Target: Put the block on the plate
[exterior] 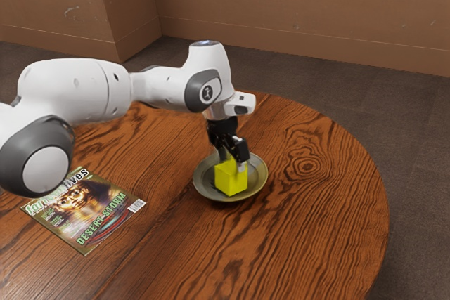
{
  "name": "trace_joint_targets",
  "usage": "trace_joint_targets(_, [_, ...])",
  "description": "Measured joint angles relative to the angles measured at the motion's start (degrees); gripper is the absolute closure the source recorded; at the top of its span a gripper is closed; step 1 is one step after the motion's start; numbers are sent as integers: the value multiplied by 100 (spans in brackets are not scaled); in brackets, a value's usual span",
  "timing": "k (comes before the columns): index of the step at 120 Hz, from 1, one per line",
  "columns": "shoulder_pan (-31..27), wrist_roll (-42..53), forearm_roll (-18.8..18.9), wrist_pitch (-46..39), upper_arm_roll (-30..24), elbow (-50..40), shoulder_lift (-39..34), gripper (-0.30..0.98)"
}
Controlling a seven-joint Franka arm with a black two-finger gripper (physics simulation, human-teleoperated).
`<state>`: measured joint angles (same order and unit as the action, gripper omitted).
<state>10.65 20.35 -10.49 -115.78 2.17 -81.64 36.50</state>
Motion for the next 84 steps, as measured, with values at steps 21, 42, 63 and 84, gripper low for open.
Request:
trace_joint_targets(21, [163,16,243,38,7,-19,-440,3])
trace_joint_targets(42, [353,28,633,322,12,-57,-1061,1])
trace_joint_targets(63, [453,28,882,806,26,93,-1342,1])
trace_joint_targets(84, [455,29,972,1189,29,237,-1352,0])
